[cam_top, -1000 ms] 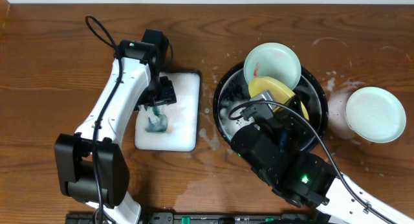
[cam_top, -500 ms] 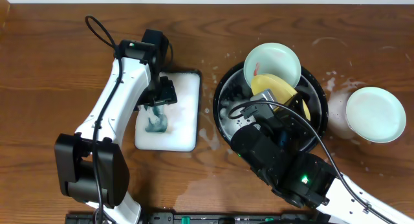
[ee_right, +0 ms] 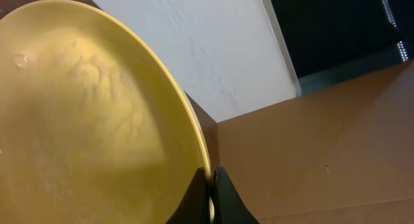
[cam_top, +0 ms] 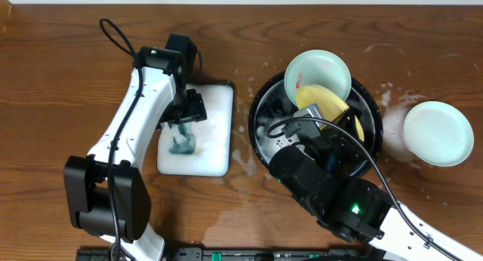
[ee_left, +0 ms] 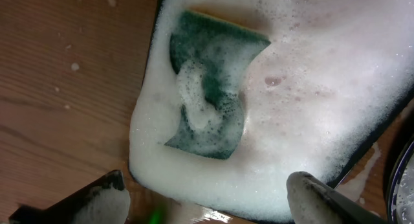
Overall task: Clean dirty plates on tray and stack at the side
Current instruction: 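Carry the yellow plate right and set it on the right table edge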
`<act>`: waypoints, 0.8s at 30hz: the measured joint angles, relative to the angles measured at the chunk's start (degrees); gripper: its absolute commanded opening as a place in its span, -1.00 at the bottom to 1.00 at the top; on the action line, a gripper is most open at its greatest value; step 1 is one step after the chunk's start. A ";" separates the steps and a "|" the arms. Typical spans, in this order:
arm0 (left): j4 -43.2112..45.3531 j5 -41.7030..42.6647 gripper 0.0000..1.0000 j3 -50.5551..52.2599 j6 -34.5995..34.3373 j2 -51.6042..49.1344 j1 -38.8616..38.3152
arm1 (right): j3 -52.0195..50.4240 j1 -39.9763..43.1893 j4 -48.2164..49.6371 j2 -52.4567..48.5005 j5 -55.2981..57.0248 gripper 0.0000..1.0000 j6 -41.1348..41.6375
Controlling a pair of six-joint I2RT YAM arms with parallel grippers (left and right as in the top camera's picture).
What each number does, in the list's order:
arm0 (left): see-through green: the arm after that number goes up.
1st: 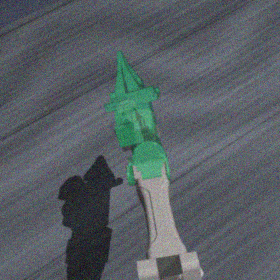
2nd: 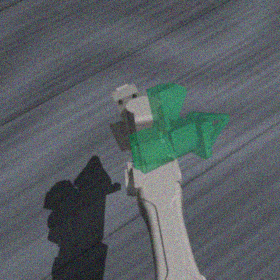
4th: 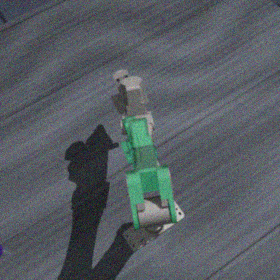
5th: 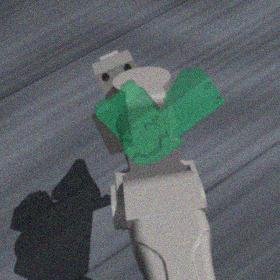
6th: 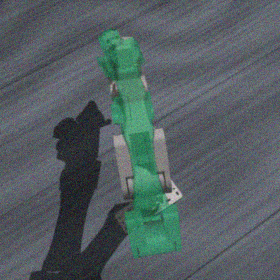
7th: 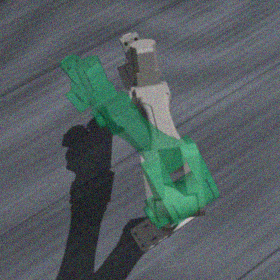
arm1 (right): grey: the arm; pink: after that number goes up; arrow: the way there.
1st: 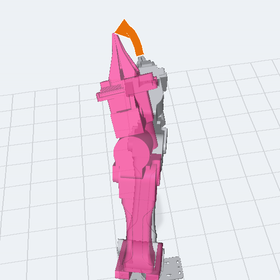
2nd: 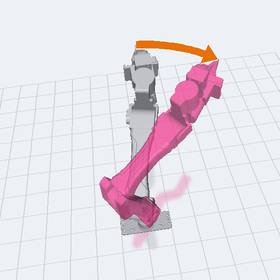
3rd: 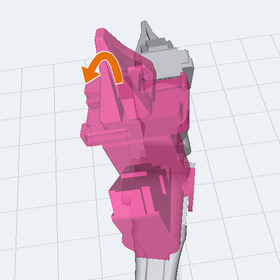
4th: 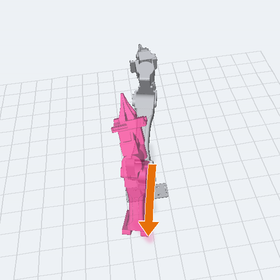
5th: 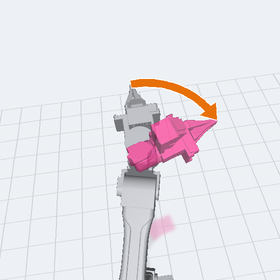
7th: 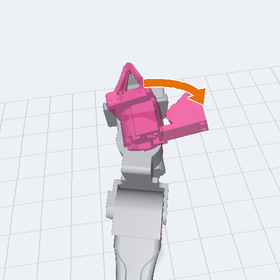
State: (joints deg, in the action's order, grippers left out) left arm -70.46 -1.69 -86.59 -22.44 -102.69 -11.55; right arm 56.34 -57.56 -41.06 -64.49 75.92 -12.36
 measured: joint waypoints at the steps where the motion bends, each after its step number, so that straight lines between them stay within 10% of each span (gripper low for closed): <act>1: -0.02 0.00 0.66 0.00 0.00 0.00 0.00 | 0.00 0.00 -0.02 0.00 0.00 -0.98 0.24; 11: 0.00 0.02 0.66 0.00 0.00 0.00 0.00 | 0.28 16.87 -6.32 -0.04 -18.29 -0.98 16.39; 24: 0.39 0.00 0.67 0.00 0.00 0.00 0.00 | 2.45 81.61 -3.39 -2.19 -67.14 -0.98 26.93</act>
State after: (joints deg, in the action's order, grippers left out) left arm -70.06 -1.69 -86.59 -22.44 -102.69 -11.55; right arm 58.78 24.05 -44.45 -66.67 8.78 14.57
